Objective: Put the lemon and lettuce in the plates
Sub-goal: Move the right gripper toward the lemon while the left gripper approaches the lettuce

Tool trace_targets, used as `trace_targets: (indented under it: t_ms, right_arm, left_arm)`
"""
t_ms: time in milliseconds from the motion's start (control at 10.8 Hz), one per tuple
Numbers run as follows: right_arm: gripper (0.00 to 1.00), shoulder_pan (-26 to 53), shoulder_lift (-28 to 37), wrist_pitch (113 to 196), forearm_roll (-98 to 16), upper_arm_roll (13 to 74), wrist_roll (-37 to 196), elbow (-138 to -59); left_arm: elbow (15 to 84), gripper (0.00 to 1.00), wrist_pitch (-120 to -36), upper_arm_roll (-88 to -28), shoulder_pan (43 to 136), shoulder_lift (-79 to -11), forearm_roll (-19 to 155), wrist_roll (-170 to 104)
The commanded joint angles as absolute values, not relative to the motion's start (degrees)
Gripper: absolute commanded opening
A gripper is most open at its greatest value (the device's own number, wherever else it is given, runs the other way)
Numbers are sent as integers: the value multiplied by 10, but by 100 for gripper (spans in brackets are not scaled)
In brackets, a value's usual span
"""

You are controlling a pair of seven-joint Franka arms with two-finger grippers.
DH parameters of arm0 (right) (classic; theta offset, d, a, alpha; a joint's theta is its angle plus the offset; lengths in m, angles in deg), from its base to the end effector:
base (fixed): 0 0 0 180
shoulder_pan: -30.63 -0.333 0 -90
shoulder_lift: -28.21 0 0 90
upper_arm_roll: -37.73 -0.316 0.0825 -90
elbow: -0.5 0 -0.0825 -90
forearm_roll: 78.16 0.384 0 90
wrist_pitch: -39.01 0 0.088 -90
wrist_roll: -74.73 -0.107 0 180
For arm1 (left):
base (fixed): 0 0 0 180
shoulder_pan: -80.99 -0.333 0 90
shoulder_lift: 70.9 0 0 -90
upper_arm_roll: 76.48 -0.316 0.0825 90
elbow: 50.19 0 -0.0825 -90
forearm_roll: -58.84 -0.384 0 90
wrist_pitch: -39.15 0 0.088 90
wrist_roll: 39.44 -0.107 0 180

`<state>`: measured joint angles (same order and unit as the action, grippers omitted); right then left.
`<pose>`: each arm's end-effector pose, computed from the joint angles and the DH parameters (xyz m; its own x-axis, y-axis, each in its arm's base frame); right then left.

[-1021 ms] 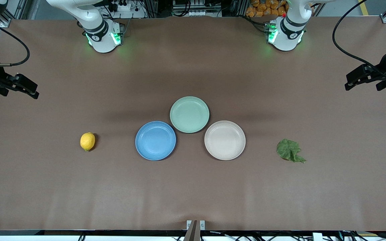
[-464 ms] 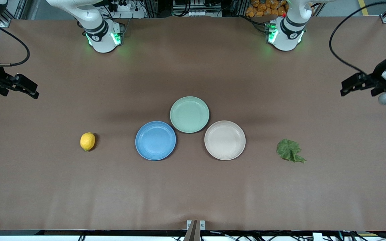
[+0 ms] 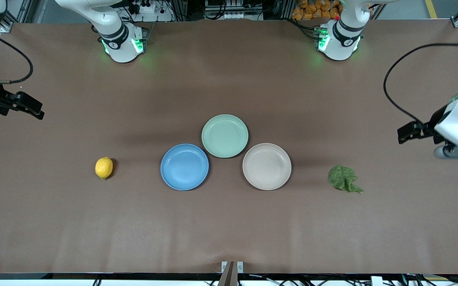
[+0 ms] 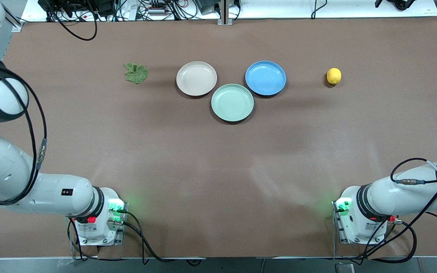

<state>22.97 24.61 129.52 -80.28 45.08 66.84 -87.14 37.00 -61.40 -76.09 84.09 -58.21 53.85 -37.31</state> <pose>0.5744 0.0015 0.6096 0.9913 -0.1313 -0.0059 -0.1309 -0.9903 0.0463 0.6310 -0.0303 0.5329 0.9991 -0.0396 0.0142 -0.0383 -0.9958 -0.0837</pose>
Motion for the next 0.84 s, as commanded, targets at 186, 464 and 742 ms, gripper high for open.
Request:
trace_targets:
  t_ms: [186,464,742]
  right_arm:
    - [100,243,201,1295,-805,445,670,-861]
    - [100,246,168,1301,-802,445,670,-860]
    - [100,254,141,1321,-793,444,670,-862]
  left_arm:
    - [352,100,-652,-759,839,-524,528,-374]
    - [351,100,-682,-760,843,-487,527,-375]
    - [351,100,-711,-760,840,-469,531,-375]
